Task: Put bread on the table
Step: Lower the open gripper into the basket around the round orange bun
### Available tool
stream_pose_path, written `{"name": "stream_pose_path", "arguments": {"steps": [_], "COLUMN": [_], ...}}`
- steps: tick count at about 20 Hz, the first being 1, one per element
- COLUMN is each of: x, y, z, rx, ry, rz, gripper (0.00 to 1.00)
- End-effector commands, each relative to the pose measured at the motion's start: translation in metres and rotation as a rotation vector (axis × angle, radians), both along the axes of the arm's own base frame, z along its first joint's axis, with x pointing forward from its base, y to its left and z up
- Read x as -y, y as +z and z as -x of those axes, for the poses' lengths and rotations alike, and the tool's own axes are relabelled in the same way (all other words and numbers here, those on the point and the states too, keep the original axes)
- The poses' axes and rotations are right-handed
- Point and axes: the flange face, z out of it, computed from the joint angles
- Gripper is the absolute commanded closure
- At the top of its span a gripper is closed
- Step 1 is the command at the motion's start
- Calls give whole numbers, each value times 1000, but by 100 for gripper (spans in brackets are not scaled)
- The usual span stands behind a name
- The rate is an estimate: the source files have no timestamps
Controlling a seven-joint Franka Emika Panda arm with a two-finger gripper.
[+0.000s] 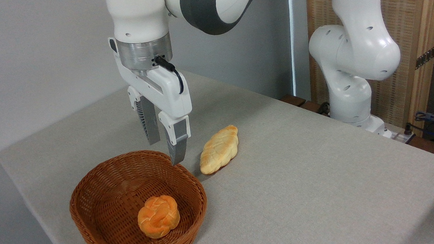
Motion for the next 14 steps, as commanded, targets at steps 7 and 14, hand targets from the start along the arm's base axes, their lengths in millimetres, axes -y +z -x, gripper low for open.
{"name": "stream_pose_path", "arguments": {"steps": [7, 14], "x": [-20, -20], "y": [-13, -51], "z": [-22, -48], "rx": [94, 144], "ry": [42, 0], "rz": [-19, -130], "gripper": [0, 0]}}
